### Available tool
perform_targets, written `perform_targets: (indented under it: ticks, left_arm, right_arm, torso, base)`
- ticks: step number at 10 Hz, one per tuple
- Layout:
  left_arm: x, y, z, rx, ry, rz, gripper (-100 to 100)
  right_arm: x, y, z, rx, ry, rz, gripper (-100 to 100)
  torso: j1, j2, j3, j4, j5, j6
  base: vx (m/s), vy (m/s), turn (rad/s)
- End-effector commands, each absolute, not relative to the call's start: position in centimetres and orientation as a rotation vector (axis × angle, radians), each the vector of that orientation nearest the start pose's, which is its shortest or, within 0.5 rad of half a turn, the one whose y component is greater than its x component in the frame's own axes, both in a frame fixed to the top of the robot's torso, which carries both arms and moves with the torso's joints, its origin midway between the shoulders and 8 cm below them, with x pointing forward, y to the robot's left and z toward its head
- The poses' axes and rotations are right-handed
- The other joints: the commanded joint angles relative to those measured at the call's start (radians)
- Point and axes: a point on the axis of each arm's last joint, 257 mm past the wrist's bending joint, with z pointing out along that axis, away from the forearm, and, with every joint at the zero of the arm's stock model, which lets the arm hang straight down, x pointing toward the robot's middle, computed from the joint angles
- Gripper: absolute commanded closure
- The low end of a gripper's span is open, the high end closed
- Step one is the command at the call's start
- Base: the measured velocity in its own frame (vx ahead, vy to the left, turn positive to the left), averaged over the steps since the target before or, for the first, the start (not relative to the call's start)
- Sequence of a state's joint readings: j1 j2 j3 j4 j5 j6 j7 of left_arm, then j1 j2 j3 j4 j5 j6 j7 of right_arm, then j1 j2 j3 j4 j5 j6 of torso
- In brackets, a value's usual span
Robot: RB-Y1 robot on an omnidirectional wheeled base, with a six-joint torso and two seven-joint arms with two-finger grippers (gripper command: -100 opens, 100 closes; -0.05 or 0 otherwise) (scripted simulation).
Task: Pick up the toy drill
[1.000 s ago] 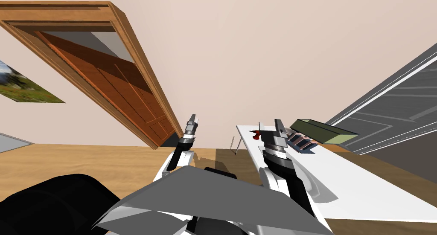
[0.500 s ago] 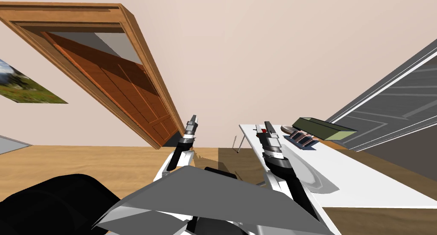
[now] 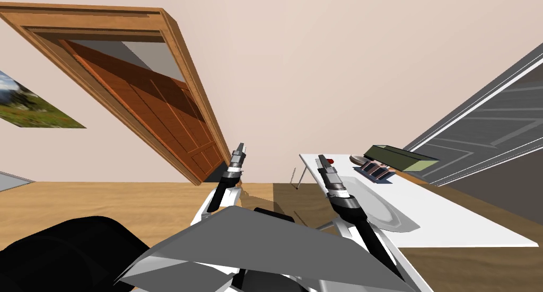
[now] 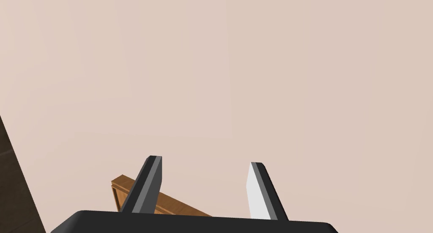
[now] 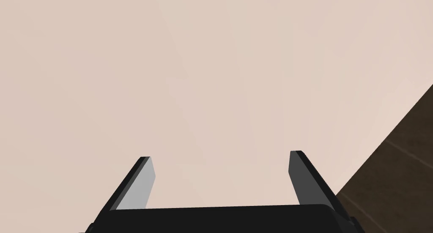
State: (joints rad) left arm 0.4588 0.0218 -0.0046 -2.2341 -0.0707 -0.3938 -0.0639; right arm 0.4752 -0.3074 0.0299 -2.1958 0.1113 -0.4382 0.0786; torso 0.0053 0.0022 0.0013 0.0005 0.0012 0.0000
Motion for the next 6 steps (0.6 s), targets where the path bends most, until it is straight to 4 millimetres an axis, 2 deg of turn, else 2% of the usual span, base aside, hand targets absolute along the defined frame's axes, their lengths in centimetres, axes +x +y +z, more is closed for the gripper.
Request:
perform_targets:
  ticks: [1,3,4,6]
  left_arm:
    - [37.4,27.0,-0.4,-0.663,0.765,-1.187,0]
    - [37.4,27.0,-0.4,-0.663,0.765,-1.187,0]
    - [37.4,27.0,-0.4,-0.663,0.765,-1.187,0]
    - [37.4,27.0,-0.4,-0.663,0.765,-1.187,0]
  right_arm:
    - [37.5,-23.9,-3.6,0.374,1.059,1.105,-100]
    - [38.1,-24.3,-6.1,0.287,1.162,0.985,-100]
    - [38.0,-24.3,-6.2,0.274,1.172,0.982,-100]
    - [38.5,-25.2,-8.9,0.173,1.272,0.848,-100]
  torso:
    - [0.000,0.000,0.000,0.000,0.000,0.000]
    - [-0.002,0.000,0.000,0.000,0.000,0.000]
    - [0.000,0.000,0.000,0.000,0.000,0.000]
    - [-0.002,-0.001,-0.001,0.000,0.000,0.000]
  base:
    - [-0.034,0.063,-0.011]
    - [-0.039,0.074,-0.004]
    - [-0.024,0.065,-0.008]
    - [-0.017,0.065,0.003]
